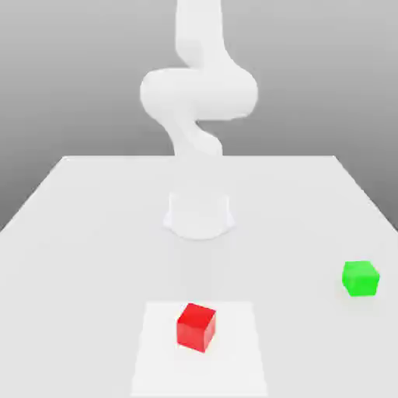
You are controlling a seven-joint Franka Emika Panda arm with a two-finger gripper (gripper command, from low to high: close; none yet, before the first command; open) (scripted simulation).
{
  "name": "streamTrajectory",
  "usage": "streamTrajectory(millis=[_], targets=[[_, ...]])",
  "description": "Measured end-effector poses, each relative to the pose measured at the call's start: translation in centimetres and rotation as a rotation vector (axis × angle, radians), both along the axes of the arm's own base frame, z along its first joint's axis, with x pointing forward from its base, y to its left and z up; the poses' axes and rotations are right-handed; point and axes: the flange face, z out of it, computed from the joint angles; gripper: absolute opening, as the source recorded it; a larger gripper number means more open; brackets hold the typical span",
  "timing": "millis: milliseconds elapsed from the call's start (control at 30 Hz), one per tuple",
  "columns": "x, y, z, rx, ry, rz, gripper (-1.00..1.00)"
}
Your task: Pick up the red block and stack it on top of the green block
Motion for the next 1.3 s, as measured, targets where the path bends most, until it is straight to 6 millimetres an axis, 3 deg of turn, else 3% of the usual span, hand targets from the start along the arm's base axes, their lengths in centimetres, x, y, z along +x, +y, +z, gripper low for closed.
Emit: streamTrajectory(millis=[133,300,433,567,633,700,833,867,1100,1300], targets=[[4.5,-0.1,-9.7,0.037,0.152,-0.066,0.00],[6.8,-0.3,-21.5,0.075,0.327,-0.148,0.00],[6.2,-0.5,-30.8,0.101,0.466,-0.217,0.00],[3.9,-0.5,-39.4,0.123,0.605,-0.289,0.00],[2.0,-0.5,-43.3,0.133,0.674,-0.326,0.00],[1.4,-0.5,-45.9,0.137,0.699,-0.340,0.00],[1.2,-0.5,-50.2,0.138,0.707,-0.344,0.00],[1.1,-0.5,-51.1,0.138,0.707,-0.344,-1.00],[1.1,-0.5,-51.4,0.137,0.706,-0.344,-1.00],[1.1,-0.4,-46.1,0.136,0.707,-0.343,-1.00]])
